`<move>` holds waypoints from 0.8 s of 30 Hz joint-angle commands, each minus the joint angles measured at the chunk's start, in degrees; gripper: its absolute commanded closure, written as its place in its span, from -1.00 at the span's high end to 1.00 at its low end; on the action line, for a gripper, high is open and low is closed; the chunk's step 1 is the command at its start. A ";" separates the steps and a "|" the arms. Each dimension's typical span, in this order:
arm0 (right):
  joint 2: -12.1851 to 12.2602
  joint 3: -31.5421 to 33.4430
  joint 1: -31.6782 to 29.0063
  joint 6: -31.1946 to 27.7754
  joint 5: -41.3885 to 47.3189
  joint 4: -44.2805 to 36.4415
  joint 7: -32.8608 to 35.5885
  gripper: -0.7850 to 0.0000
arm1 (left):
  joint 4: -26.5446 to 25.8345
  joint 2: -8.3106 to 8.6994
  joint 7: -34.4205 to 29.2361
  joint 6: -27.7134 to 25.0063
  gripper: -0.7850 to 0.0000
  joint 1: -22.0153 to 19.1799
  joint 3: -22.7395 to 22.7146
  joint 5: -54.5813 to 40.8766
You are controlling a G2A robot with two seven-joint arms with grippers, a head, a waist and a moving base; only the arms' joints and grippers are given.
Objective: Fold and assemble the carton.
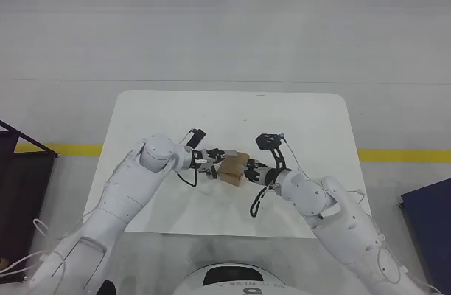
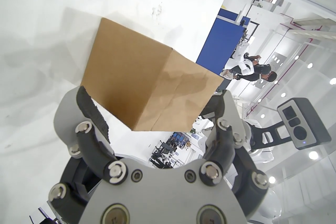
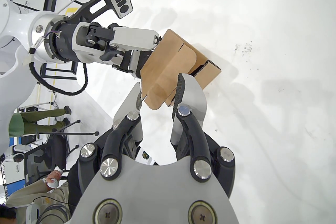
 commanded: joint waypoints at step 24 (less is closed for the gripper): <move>-2.61 -5.05 6.42 7.68 0.78 5.87 -1.31 -0.62 | 1.60 -0.27 0.09 -1.60 1.00 -1.26 1.30 -0.96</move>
